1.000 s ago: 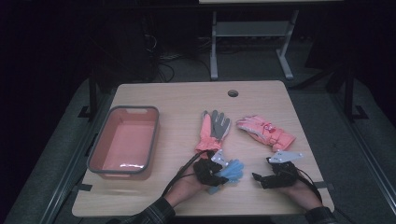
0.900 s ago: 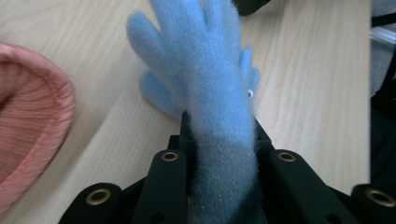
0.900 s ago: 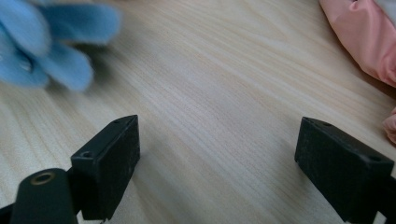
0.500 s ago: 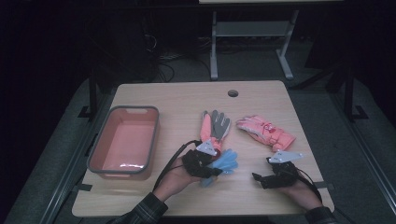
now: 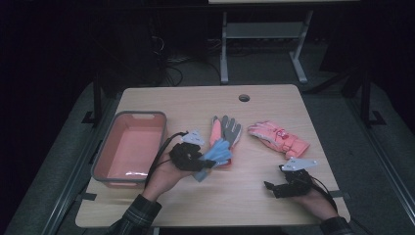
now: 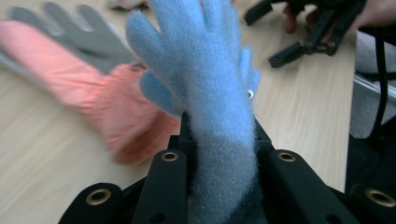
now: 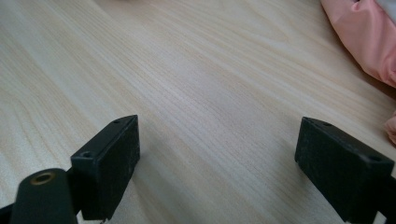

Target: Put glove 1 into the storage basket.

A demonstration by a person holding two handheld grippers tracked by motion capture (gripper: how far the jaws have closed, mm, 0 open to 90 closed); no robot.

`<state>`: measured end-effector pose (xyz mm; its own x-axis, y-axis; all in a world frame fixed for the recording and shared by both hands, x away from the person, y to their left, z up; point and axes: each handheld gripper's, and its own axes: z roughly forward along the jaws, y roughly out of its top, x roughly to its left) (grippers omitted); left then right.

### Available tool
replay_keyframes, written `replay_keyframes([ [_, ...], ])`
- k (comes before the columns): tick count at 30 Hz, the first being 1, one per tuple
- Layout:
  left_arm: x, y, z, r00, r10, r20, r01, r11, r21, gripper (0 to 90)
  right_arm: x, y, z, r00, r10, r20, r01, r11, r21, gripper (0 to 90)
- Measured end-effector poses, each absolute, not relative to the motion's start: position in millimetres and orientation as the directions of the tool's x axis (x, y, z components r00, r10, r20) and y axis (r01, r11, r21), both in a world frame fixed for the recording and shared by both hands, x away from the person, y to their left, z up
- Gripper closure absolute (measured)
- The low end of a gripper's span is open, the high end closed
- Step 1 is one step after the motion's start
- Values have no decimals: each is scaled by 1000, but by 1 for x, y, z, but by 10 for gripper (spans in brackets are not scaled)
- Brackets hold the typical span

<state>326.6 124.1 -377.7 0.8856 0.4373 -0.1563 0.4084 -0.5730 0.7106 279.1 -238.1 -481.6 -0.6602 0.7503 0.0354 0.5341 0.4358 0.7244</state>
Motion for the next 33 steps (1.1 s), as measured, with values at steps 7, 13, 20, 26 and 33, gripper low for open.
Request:
replay_keyframes([
  [7,336,154,-364,852,504,-139,437,-540,719,747,279,-238,-482,-660,750,35,534,436,725,134],
  [13,346,183,-357,805,583,-113,470,-508,722,747,279,-238,-482,-661,749,35,533,436,725,134],
  [20,351,212,-348,755,649,-92,493,-469,733,746,280,-238,-482,-661,749,36,534,436,724,134],
  [26,359,241,-347,693,717,-68,521,-435,734,746,279,-238,-482,-661,749,35,533,437,725,134],
  [33,373,267,-352,616,785,-59,557,-381,738,745,280,-238,-482,-663,748,33,532,439,724,134],
])
